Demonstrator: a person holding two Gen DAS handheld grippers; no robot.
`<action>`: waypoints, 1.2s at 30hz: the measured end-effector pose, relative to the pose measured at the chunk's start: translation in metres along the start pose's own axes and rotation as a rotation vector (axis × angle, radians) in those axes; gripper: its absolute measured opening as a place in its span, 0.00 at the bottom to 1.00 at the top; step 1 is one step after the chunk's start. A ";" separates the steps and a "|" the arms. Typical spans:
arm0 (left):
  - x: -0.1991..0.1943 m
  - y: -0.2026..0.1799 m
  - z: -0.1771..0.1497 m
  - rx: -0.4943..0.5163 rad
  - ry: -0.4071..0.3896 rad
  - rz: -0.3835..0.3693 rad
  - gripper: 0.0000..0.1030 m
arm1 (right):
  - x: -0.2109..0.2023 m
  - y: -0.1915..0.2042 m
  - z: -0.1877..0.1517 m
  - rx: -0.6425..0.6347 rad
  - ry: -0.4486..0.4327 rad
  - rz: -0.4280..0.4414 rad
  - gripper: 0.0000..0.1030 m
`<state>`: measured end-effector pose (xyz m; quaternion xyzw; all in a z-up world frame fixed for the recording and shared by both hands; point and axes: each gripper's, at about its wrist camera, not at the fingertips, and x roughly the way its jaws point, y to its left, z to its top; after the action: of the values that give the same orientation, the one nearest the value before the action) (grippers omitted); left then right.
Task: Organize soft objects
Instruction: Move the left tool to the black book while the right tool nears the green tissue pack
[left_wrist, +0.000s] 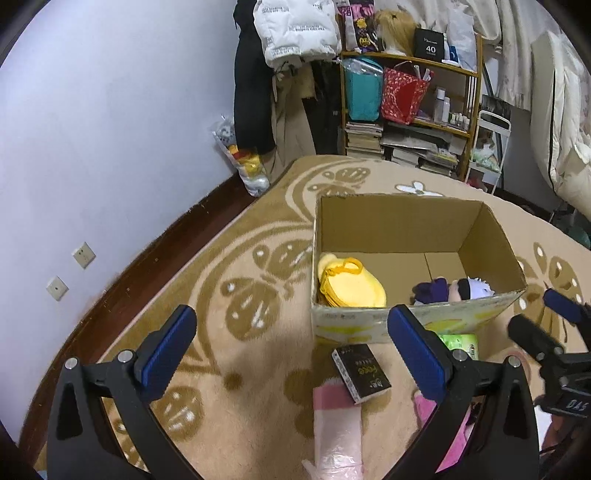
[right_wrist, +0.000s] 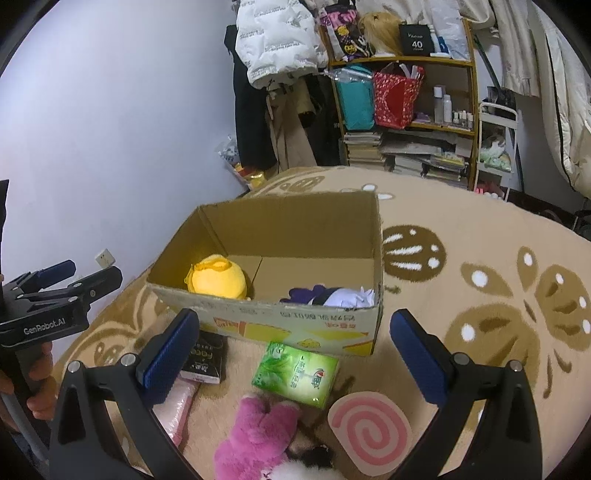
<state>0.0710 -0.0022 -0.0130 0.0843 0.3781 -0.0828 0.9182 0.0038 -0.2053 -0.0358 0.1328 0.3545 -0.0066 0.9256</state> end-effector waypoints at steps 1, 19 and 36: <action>0.001 0.001 -0.001 -0.009 0.007 -0.008 0.99 | 0.002 0.000 -0.001 -0.001 0.008 0.000 1.00; 0.047 -0.009 -0.019 0.037 0.121 0.043 0.99 | 0.049 0.009 -0.026 -0.076 0.138 -0.022 1.00; 0.098 -0.027 -0.034 0.099 0.242 0.051 0.99 | 0.077 0.010 -0.043 -0.112 0.242 -0.037 1.00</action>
<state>0.1101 -0.0296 -0.1089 0.1483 0.4795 -0.0672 0.8623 0.0348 -0.1789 -0.1149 0.0741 0.4656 0.0121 0.8818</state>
